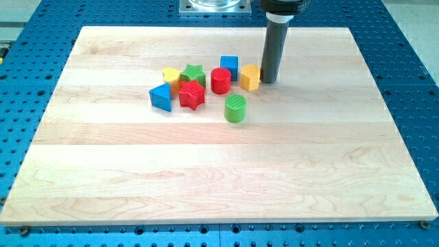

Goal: Slide the hexagon below to the blue cube

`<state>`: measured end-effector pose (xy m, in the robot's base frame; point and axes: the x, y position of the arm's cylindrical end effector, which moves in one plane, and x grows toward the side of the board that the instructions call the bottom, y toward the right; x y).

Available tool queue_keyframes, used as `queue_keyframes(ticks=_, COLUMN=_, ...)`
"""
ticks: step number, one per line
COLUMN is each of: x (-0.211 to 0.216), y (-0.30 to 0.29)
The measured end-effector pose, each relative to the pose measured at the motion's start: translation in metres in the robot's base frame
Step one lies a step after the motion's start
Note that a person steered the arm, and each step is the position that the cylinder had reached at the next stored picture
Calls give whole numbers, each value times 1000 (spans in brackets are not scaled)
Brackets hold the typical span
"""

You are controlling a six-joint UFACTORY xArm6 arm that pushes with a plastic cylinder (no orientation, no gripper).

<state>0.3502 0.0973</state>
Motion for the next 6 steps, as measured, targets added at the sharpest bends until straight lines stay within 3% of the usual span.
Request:
queue_keyframes(ticks=4, x=13, y=-46)
queue_keyframes(ticks=6, x=40, y=-53)
